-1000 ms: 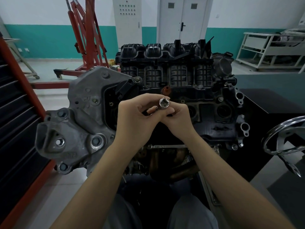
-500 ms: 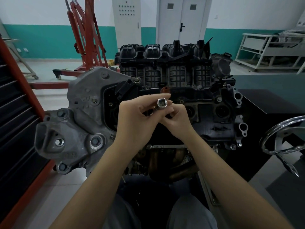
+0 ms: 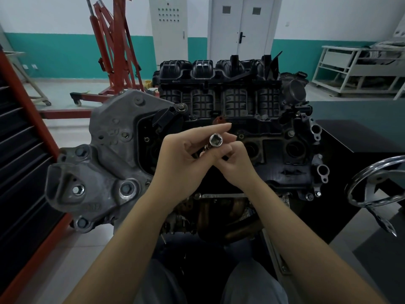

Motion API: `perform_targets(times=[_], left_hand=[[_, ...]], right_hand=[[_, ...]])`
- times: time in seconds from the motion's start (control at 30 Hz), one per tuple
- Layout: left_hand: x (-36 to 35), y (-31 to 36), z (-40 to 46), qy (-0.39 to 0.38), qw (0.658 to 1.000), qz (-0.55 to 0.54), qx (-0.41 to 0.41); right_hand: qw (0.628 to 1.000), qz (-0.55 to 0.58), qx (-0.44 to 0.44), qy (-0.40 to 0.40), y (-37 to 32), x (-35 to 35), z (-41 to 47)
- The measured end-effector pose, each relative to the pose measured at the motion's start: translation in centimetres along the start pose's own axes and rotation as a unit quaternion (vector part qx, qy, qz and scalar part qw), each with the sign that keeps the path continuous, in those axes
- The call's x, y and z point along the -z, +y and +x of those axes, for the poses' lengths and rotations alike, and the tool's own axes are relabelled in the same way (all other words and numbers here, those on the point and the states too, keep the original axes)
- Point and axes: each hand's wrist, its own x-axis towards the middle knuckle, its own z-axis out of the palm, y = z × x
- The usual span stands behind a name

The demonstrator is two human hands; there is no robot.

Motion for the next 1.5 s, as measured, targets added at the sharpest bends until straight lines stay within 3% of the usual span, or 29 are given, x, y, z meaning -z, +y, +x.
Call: perform_targets(times=[0.1,0.27,0.5,0.7,0.83,0.9,1.1,1.33,1.5], left_hand=[[0.19,0.18,-0.01,-0.024,1.000,-0.004,0.005],[-0.44,0.22,0.04,0.058,0.990,0.124,-0.037],[0.24,0.20,0.09,0.008,1.000,-0.003,0.003],[-0.24,0.12,-0.14,0.077,0.993,0.074,-0.044],[-0.02,0.04,-0.27,0.027,0.999,0.003,-0.022],[0.05,0.09,-0.25,0.000,1.000,0.000,-0.015],[-0.53,0.06,-0.25,0.104,0.988,0.104,-0.052],[-0.21,0.33,-0.21,0.020,1.000,0.001,-0.008],[-0.53,0.31,-0.05,0.081,0.994,0.071,-0.001]], right_hand=[[1.000,0.000,-0.004,0.012,0.30,0.02,0.11],[0.999,0.023,-0.011,0.044,0.28,-0.45,0.04],[1.000,0.003,0.009,0.025,0.06,-0.24,0.00],[0.998,0.012,0.008,0.053,0.15,-0.30,0.05],[1.000,-0.010,0.009,0.004,-0.46,-0.23,0.07],[1.000,-0.016,0.003,0.017,0.04,-0.05,0.08],[0.999,0.008,-0.008,0.041,0.13,-0.35,-0.07],[0.999,0.011,0.007,0.036,0.25,-0.17,-0.10],[0.998,0.013,-0.012,0.062,0.24,-0.35,-0.17]])
